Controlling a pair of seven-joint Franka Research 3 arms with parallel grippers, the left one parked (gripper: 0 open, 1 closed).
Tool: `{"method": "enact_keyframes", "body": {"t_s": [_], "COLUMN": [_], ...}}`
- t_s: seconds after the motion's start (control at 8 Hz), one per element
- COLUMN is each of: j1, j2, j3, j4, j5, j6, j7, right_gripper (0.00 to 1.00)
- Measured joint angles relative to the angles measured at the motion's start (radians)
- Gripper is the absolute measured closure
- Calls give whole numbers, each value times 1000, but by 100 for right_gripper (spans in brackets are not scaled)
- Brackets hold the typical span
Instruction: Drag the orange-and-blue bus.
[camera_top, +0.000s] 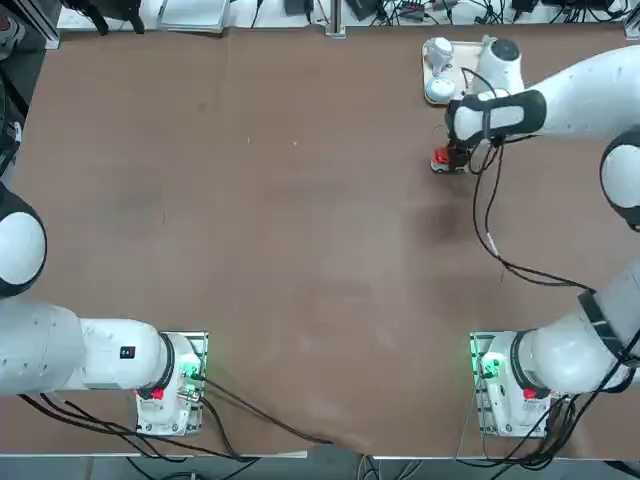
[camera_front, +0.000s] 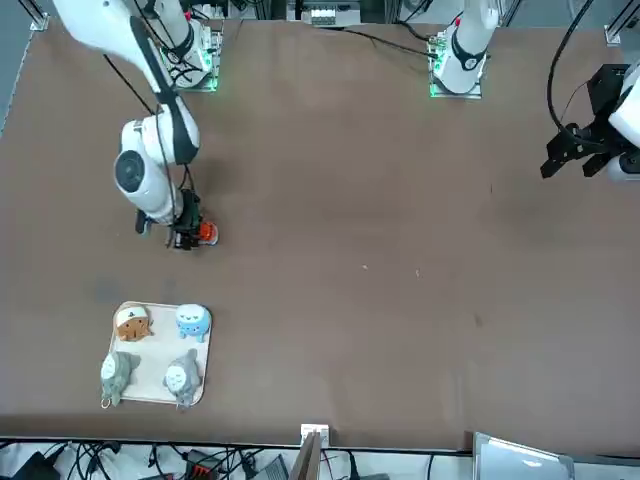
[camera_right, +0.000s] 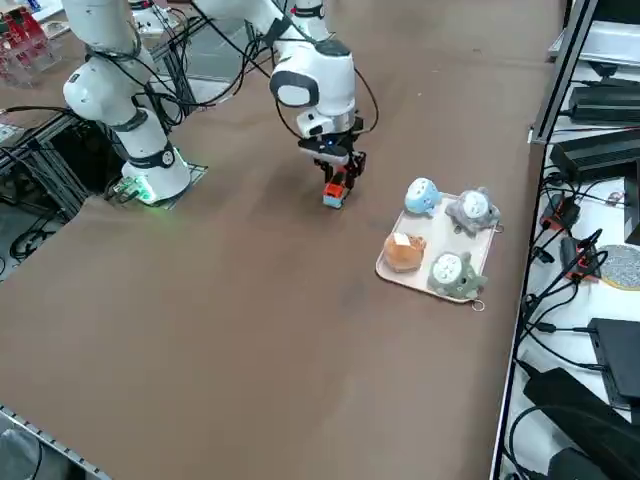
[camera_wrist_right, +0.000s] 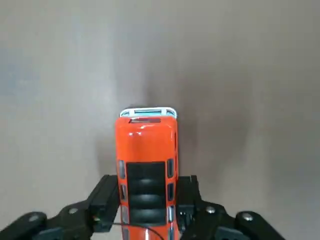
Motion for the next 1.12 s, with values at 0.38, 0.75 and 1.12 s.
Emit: {"method": "enact_keyframes", "body": {"t_s": [0.38, 0.75, 1.12], "j1": [57, 125, 180], "j2": [4, 14, 25], "j3": [0, -1, -1], "j4": [0, 7, 21], "j5": [0, 0, 0], "j6": [22, 50, 59], "j7": [57, 127, 197], "right_gripper": [40, 40, 40]}}
